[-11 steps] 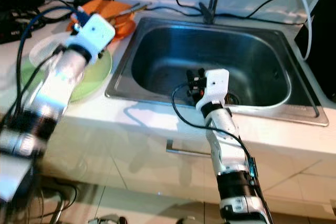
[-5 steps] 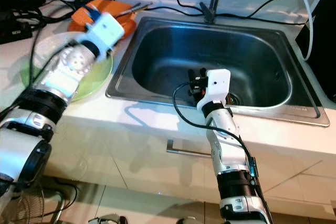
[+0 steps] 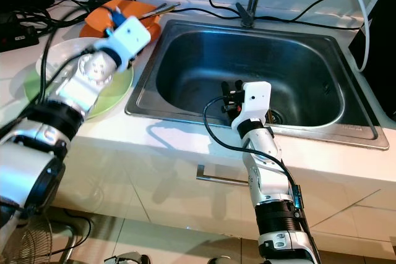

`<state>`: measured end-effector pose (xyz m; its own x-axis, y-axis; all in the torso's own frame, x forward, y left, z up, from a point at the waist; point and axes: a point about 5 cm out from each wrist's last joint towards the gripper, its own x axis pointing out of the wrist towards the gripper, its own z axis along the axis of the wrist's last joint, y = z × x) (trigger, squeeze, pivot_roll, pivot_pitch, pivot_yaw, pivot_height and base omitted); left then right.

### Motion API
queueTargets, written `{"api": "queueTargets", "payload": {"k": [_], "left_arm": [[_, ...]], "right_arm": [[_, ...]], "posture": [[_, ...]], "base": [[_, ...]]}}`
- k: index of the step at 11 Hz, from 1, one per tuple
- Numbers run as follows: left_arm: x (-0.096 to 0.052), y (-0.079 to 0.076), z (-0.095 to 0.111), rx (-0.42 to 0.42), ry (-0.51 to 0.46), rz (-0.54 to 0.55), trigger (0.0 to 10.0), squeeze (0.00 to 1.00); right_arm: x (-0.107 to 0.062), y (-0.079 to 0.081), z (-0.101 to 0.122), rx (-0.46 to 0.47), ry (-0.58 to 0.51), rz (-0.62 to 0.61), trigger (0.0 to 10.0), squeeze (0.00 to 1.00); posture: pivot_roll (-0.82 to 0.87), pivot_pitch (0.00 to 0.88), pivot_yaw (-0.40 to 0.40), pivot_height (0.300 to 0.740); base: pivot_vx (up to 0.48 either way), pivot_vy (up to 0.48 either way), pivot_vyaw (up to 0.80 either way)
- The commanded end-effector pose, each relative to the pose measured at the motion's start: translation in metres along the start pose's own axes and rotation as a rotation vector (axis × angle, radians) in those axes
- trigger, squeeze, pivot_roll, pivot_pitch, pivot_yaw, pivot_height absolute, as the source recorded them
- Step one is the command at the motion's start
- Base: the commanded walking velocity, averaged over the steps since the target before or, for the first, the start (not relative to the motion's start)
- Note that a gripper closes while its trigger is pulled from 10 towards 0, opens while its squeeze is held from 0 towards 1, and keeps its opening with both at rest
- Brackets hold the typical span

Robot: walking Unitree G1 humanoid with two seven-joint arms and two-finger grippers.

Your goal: Kitchen organization

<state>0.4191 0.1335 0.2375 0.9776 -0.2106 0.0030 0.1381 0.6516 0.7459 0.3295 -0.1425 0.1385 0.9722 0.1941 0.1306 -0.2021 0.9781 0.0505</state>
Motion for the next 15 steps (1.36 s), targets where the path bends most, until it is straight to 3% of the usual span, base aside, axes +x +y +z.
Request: {"api": "queueTargets", "payload": {"k": [1, 10, 15], "left_arm": [[0.002, 0.003, 0.002, 0.014, 0.016, 0.013, 0.0, 0.00], [0.003, 0.002, 0.001, 0.002, 0.042, 0.004, 0.0, 0.00], [0.004, 0.017, 0.018, 0.069, -0.021, 0.107, 0.0, 0.00]], "right_arm": [[0.002, -0.001, 0.000, 0.021, 0.007, -0.011, 10.0, 0.00], [0.001, -0.003, -0.001, 0.021, 0.013, -0.018, 10.0, 0.00], [0.001, -0.003, -0.002, 0.023, 0.015, -0.020, 10.0, 0.00]], "posture": [[0.02, 0.034, 0.018, 0.740], [0.02, 0.036, 0.017, 0.740], [0.02, 0.034, 0.016, 0.740]], "base": [[0.000, 0.000, 0.00], [0.000, 0.000, 0.00], [0.000, 0.000, 0.00]]}}
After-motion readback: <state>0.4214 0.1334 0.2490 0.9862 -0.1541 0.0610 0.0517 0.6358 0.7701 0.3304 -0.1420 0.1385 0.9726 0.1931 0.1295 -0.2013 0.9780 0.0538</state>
